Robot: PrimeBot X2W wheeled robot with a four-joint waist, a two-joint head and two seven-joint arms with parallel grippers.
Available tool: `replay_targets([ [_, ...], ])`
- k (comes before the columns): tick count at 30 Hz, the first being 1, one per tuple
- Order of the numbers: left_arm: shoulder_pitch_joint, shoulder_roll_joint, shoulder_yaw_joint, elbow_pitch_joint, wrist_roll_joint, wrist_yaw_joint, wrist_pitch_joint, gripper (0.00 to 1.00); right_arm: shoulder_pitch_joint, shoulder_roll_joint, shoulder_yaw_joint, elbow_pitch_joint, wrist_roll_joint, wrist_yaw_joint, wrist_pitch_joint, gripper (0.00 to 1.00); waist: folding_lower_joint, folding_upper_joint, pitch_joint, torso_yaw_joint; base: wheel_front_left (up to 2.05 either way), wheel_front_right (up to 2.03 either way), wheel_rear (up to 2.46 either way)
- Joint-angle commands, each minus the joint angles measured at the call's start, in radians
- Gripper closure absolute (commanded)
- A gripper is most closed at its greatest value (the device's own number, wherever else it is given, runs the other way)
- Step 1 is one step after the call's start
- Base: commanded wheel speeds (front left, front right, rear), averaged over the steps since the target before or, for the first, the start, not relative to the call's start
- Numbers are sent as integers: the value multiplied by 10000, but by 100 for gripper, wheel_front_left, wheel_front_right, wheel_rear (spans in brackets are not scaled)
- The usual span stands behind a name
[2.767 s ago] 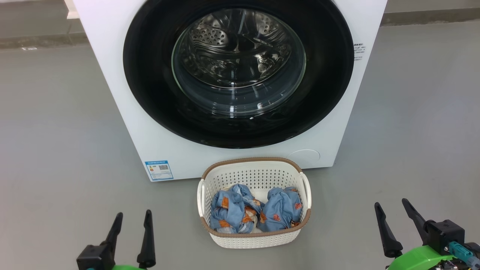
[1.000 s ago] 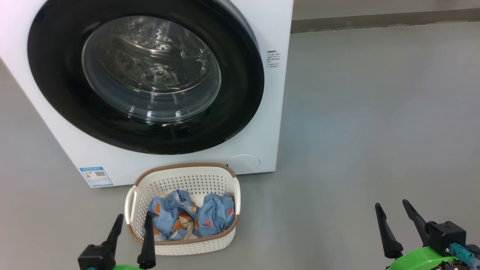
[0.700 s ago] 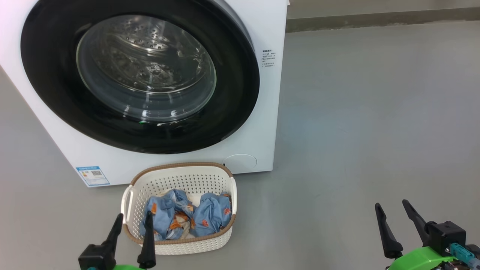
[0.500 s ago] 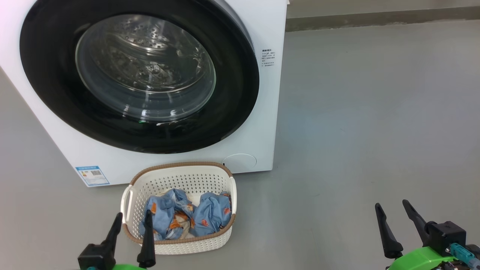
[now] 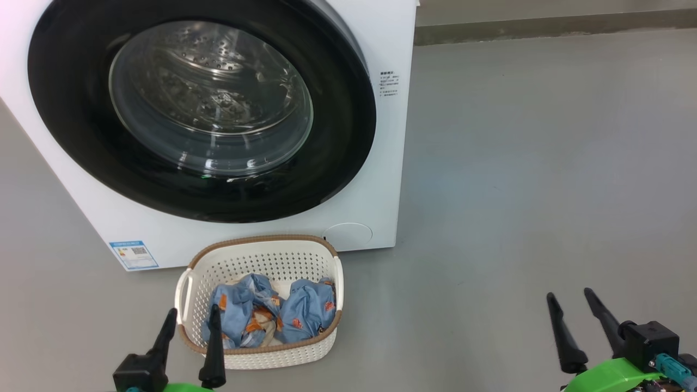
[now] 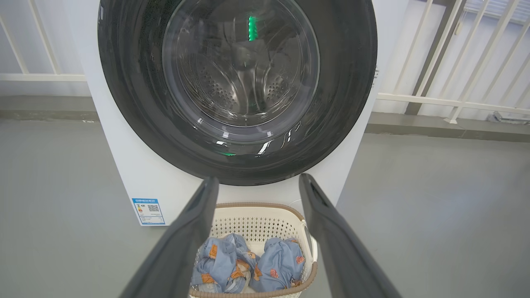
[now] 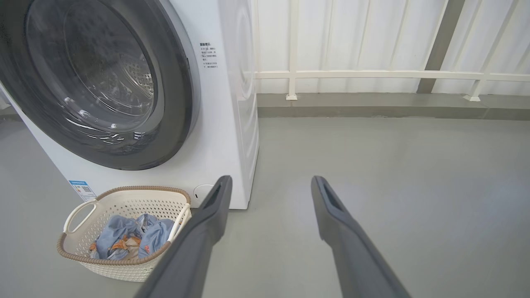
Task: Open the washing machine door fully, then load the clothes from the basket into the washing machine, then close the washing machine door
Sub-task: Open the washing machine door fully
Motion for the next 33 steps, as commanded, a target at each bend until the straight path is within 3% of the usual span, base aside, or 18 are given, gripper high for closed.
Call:
replay_targets([
  [1, -372, 177, 290, -246, 7, 105, -124, 0, -227, -132, 283, -317, 101, 16, -130, 100, 0, 0, 13, 4, 0, 0, 0],
  [16, -418, 160, 235, -305, 9, 153, -132, 0, -294, -265, 323, -328, 433, 16, -51, 100, 0, 0, 156, 34, 0, 0, 0],
  [21, -466, 158, 218, -421, 43, 154, -133, 0, -554, -221, 264, -193, 1101, 16, 283, 100, 0, 0, 379, 42, 0, 0, 0],
  [25, -629, 136, 199, -625, 119, 170, -134, 0, -1010, -75, 101, -65, 2668, 16, 800, 100, 0, 0, 780, 83, 0, 0, 0],
  [33, -1002, 36, 103, -888, 258, 201, -134, 0, -2296, 49, -660, 490, 7203, 16, 2544, 100, 0, 0, 1704, 222, 0, 0, 0],
])
